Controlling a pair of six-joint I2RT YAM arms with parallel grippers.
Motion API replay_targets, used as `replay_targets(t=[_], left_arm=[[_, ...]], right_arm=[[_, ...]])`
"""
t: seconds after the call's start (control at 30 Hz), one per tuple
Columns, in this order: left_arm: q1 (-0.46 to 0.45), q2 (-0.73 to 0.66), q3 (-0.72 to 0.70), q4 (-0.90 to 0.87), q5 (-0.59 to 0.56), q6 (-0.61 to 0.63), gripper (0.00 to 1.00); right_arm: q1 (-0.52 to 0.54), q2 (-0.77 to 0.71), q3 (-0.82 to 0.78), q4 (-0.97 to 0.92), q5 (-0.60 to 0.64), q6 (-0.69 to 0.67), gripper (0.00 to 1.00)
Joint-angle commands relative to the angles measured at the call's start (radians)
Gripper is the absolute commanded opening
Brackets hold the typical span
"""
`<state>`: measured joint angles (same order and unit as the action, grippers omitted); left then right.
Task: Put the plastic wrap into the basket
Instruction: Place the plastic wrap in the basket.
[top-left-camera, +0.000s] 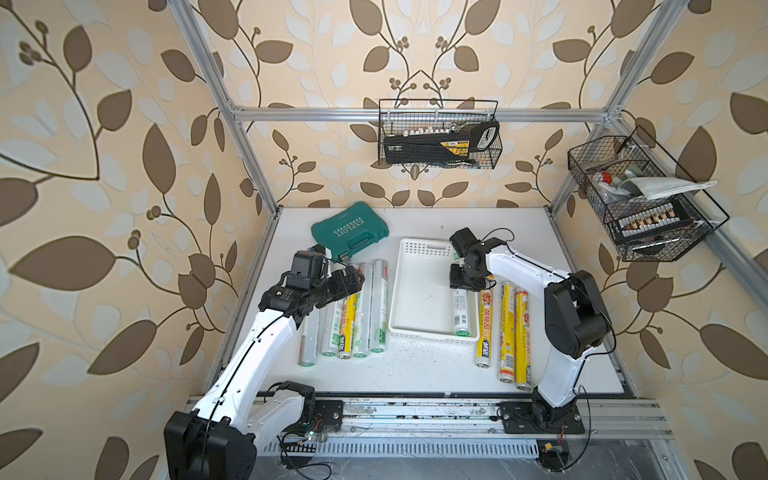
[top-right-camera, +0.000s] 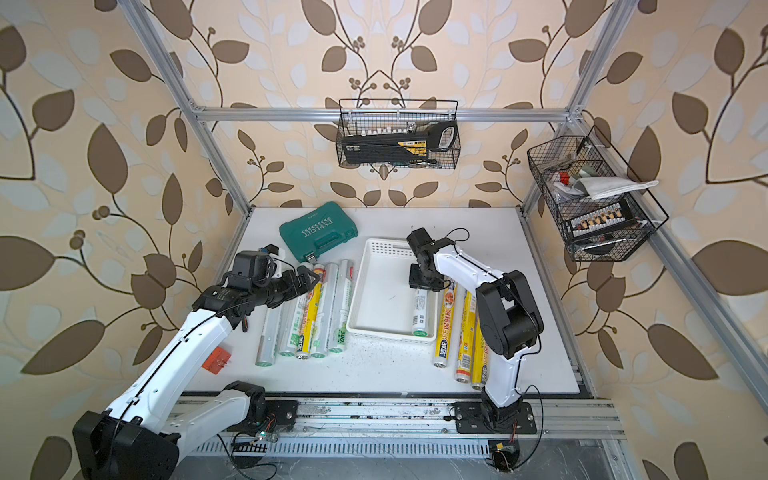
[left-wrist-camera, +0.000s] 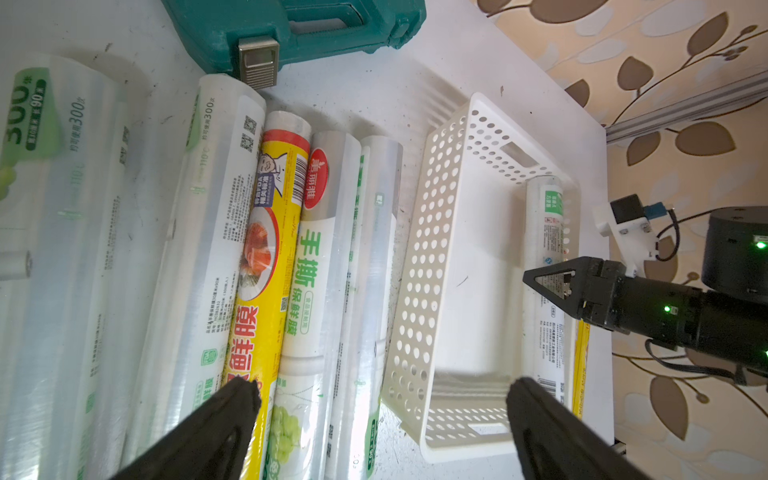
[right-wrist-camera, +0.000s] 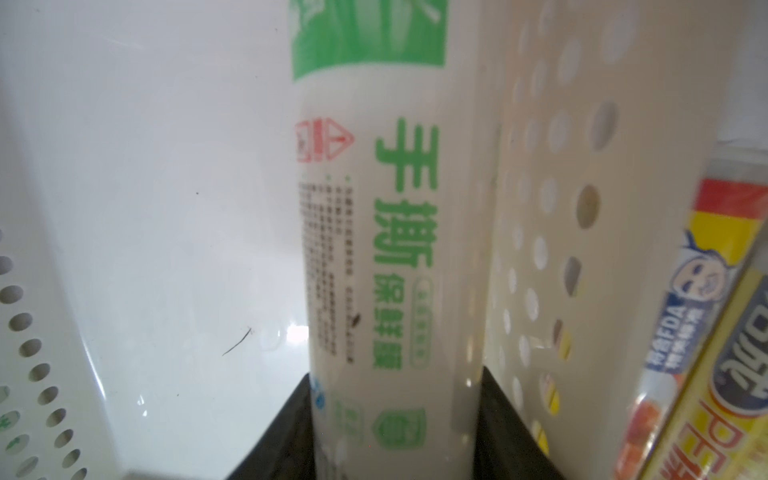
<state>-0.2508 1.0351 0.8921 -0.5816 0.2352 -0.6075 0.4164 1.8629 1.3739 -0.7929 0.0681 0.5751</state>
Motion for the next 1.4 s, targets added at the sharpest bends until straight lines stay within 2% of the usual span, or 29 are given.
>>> replay_targets(t=[0.0,0.23,0.8,1.0,1.37], left_arm=[[-0.012,0.008,0.017,0.021,0.003,0.01,0.99],[-0.012,0.019,0.015,0.035,0.013,0.002,0.99],[-0.011,0.026,-0.001,0.048,0.017,-0.01,0.99],[-0.012,0.025,-0.001,0.045,0.014,-0.015,0.99],[-0.015,0.029,0.003,0.046,0.025,-0.024,0.99]], right_arm=[[-0.004,-0.003,-0.008,-0.012,0.046,-0.045,0.37],[-0.007,0.02,-0.006,-0.015,0.061,-0.052,0.39],[-0.005,0.068,0.032,-0.064,0.101,-0.028,0.55],[-0.005,0.034,0.04,-0.08,0.103,-0.028,0.62],[0.02,-0.119,0.051,-0.119,0.086,-0.062,0.62]])
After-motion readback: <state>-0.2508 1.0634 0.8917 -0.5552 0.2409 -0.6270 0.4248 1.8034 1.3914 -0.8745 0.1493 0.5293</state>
